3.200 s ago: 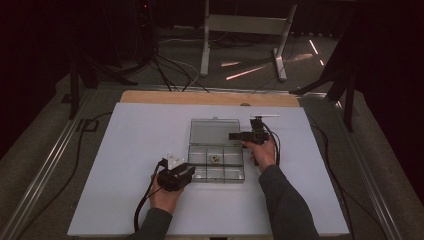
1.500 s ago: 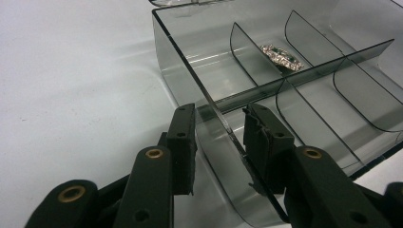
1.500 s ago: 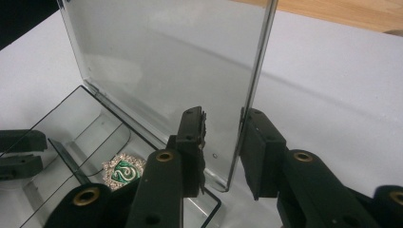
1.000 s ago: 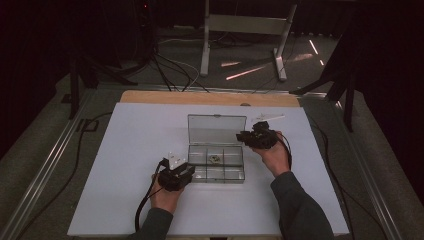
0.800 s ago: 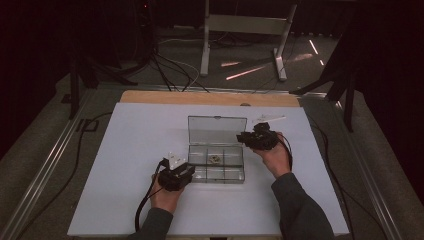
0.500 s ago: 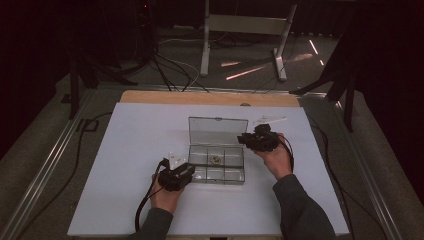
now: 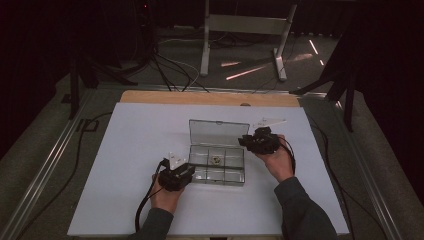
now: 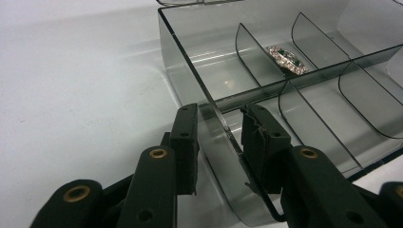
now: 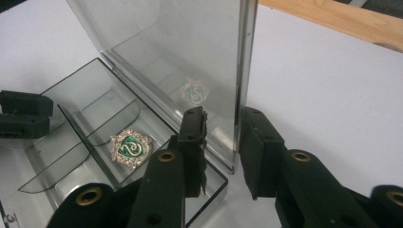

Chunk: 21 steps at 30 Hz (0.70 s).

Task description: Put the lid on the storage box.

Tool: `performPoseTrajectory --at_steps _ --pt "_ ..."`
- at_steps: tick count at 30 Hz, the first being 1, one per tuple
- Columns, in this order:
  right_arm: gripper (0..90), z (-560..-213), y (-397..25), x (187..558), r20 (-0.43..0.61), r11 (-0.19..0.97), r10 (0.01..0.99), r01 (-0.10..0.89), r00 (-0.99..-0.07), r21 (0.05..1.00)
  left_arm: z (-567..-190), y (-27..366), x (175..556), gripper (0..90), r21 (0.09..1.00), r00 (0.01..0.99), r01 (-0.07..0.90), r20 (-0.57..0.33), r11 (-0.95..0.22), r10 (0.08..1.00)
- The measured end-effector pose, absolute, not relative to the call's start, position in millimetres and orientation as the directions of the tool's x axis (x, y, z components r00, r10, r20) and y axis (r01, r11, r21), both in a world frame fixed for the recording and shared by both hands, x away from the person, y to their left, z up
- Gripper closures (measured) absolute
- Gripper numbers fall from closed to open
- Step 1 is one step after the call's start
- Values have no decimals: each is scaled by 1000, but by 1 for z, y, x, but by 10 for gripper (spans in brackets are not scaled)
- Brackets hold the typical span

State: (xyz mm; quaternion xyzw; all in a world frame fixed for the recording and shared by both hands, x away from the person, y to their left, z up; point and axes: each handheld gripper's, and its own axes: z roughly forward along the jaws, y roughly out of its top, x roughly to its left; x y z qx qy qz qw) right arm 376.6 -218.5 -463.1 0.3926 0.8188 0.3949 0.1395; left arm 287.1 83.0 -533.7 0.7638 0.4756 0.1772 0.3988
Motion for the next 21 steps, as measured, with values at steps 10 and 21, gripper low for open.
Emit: performPoseTrajectory --at_steps 10,21 --pt "701 -463 -218 370 55 405 743 512 -667 758 -533 84 287 671 780 486 582 -106 -230 868" --pt "678 -464 -217 364 45 416 733 500 -678 759 -510 101 284 655 833 466 536 -154 -139 871"
